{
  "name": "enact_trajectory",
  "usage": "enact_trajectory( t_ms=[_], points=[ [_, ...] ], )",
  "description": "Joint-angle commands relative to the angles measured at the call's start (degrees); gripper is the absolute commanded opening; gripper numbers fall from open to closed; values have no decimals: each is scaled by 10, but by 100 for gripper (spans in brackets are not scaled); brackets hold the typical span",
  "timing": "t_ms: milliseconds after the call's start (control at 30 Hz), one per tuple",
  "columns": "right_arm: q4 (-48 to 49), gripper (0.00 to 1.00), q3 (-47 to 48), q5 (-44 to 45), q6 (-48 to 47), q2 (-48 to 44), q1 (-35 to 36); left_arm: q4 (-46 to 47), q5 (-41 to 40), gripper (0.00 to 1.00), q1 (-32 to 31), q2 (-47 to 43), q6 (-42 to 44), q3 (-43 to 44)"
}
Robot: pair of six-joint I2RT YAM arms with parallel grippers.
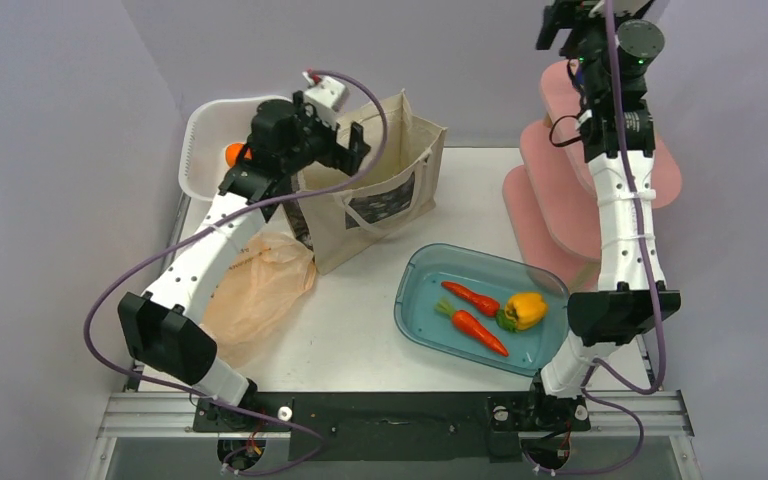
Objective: Untie the knot of the grocery bags and take out the mixed food
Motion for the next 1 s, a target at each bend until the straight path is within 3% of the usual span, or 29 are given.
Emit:
enact_trajectory(
  t_ms=[0,233,400,500,600,767,833,900,933,967],
  points=[
    [-20,83,-43,-83,-60,-73,84,17,-27,97,61,9,-63,77],
    [-82,77,-107,-209,-89,-68,199,-72,-48,97,115,79,46,152],
    [-92,64,-127,-242,-80,-13,249,-123,35,97,151,139,84,200],
    [-99,50,-117,-252,-70,23,267,-134,68,97,163,165,91,214],
    [-102,42,-107,-255,-64,68,274,-153,97,97,169,196,90,233],
    [-196,36,-110,-274,-110,85,280,-193,184,97,168,208,91,247],
    [-214,35,-159,-275,-133,56,280,-178,216,92,168,182,84,207],
    [-223,35,-218,-273,-155,24,281,-130,247,78,165,143,69,153],
    [-228,35,-235,-269,-167,14,281,-103,257,63,162,129,65,136],
    [-232,35,-265,-267,-172,-4,282,-94,259,56,154,103,61,107]
  ],
)
